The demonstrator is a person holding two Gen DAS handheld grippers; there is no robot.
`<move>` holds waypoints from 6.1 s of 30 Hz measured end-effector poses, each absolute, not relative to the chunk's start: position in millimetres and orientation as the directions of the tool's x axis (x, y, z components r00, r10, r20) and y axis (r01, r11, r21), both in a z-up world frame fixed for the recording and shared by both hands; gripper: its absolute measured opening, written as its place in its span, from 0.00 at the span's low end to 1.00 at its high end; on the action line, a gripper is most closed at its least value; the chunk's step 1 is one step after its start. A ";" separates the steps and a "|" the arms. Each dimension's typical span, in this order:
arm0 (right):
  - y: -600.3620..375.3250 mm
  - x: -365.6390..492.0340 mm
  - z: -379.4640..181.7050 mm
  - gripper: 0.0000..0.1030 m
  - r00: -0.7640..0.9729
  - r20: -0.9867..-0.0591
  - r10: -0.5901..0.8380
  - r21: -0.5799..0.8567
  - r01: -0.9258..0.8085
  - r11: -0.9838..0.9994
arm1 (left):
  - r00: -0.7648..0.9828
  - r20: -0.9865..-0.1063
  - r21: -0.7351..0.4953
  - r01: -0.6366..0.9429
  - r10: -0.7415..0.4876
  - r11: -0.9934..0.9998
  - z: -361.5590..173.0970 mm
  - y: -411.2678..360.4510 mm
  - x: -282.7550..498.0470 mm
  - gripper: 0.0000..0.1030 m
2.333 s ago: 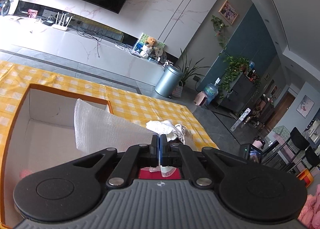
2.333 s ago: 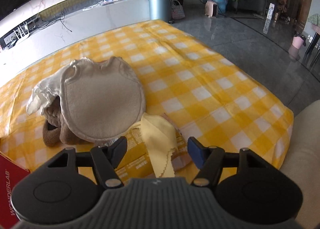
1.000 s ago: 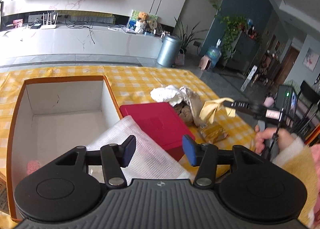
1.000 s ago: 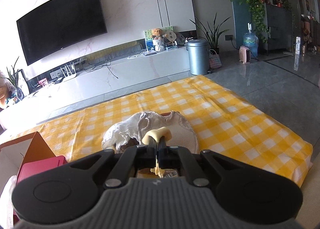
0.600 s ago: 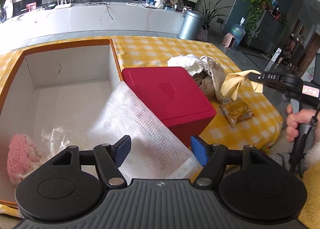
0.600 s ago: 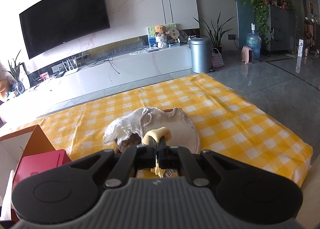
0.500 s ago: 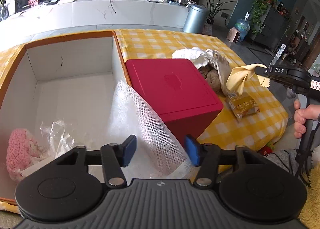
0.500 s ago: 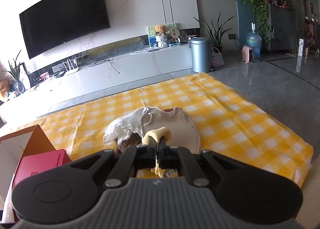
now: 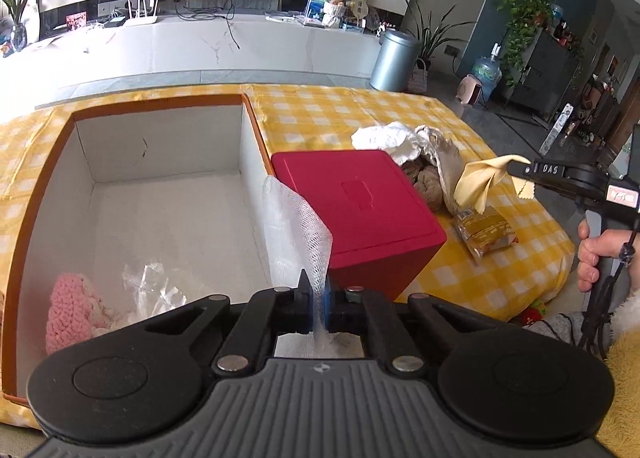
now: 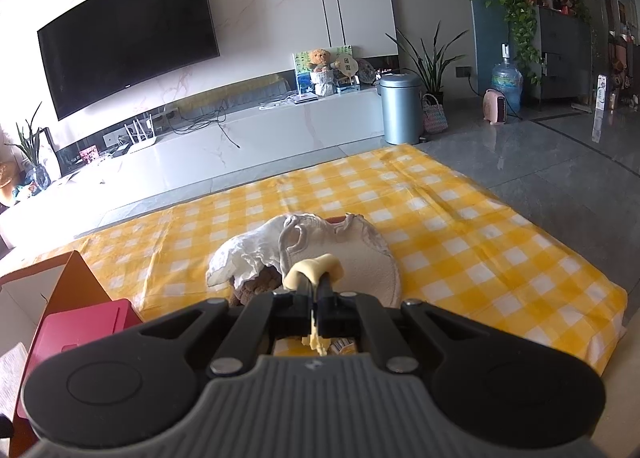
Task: Organize soft objects
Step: 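Push the white mesh towel down into the box with the left tool while right carries yellow cloth, then lower the yellow cloth into the white box and open the right tool, then move the right tool to the pile and grasp the yellow snack bag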
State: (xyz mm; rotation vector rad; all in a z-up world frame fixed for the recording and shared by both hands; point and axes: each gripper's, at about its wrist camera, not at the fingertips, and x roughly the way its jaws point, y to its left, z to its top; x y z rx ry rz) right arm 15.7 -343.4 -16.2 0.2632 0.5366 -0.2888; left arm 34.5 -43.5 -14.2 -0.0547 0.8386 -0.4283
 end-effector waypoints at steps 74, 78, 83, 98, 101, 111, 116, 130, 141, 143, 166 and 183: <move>-100.6 27.8 26.9 0.00 0.727 -0.615 0.304 -0.067 -0.433 0.899 | 0.808 -0.564 -0.097 0.141 -0.171 0.985 25.6 65.7 58.2 0.89; -68.8 29.7 7.7 0.00 0.684 -0.689 0.239 -0.194 -0.492 0.849 | 0.799 -0.571 -0.144 0.127 -0.187 0.981 26.0 76.6 58.9 0.89; -40.3 27.5 -17.3 0.00 0.689 -0.711 0.141 -0.345 -0.516 0.784 | 0.796 -0.573 -0.159 0.125 -0.195 0.979 24.0 83.3 54.8 0.89; -49.2 25.1 7.3 0.75 0.625 -0.751 0.213 -0.195 -0.518 0.833 | 0.805 -0.548 -0.212 0.131 -0.228 0.969 29.5 95.9 48.7 0.89; -61.9 28.9 23.7 0.94 0.614 -0.737 0.283 -0.105 -0.518 0.849 | 0.806 -0.544 -0.220 0.134 -0.235 0.966 30.4 93.9 48.4 0.89; -123.8 39.4 77.7 0.97 0.738 -0.591 0.325 0.041 -0.375 0.926 | 0.803 -0.534 -0.233 0.161 -0.264 0.959 29.3 72.4 50.0 0.89; -168.5 35.6 98.9 0.97 0.815 -0.505 0.284 0.089 -0.278 0.956 | 0.789 -0.543 -0.240 0.180 -0.286 0.954 24.3 60.5 55.9 0.89; -261.1 32.2 80.7 0.97 0.866 -0.499 0.042 0.079 -0.002 0.997 | 0.731 -0.604 -0.175 0.267 -0.317 0.948 6.0 19.3 55.9 0.89; -307.8 30.0 45.6 0.97 0.815 -0.565 -0.130 0.038 0.184 0.982 | 0.677 -0.634 -0.134 0.380 -0.374 0.915 3.8 -29.2 42.4 0.89; -321.4 27.6 41.0 0.97 0.814 -0.561 -0.150 0.061 0.222 0.973 | 0.655 -0.653 -0.131 0.398 -0.381 0.908 4.4 -38.9 43.7 0.89; -411.0 71.0 -90.7 0.97 0.498 -0.852 -0.160 0.284 0.697 0.658 | 0.618 -0.696 -0.146 0.376 -0.365 0.915 17.7 -124.9 47.4 0.88; -392.7 91.3 -118.7 0.87 0.428 -0.862 -0.270 0.008 0.546 0.838 | 0.614 -0.749 -0.006 0.370 -0.249 0.929 16.3 -169.6 70.6 0.89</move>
